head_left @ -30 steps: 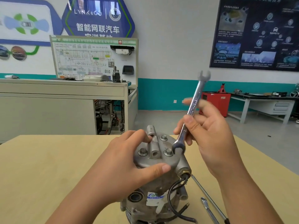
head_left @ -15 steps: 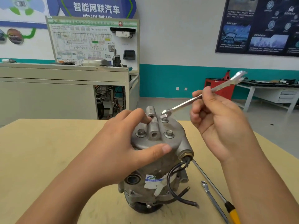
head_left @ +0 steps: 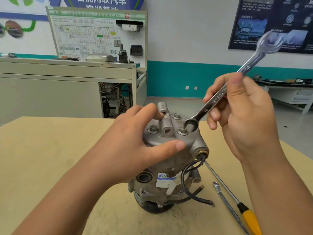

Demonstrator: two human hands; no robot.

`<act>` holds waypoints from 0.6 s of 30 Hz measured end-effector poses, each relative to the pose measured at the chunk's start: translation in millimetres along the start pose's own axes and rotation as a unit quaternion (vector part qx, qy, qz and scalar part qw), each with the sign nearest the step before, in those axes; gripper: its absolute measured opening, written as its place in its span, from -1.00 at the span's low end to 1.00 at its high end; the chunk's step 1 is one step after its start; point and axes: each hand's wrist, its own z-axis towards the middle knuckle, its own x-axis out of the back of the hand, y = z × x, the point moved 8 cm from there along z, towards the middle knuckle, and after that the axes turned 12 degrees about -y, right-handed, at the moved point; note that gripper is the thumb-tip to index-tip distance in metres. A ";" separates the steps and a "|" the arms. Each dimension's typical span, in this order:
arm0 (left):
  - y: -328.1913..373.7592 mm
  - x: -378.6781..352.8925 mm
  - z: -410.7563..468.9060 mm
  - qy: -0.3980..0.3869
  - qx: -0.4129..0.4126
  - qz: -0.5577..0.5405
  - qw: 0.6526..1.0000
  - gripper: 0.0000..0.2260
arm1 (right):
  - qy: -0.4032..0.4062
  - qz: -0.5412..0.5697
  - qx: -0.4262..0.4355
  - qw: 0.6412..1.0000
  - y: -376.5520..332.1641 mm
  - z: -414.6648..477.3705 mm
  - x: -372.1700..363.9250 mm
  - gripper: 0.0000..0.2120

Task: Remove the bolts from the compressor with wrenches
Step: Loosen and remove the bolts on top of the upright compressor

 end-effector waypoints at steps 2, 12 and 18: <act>0.3 0.0 0.0 0.001 -0.002 -0.001 1.000 -0.48 | -0.002 -0.032 0.007 0.999 -2.1 -0.8 -2.9 -0.73; 1.9 -0.1 1.0 0.006 -0.008 -0.007 1.000 -0.53 | -0.009 -0.091 0.019 0.996 -5.4 1.7 -8.0 -0.74; 1.3 -0.4 1.2 0.006 -0.006 0.000 1.000 -0.53 | 0.000 -0.097 0.019 0.995 -3.7 6.0 -10.5 -0.73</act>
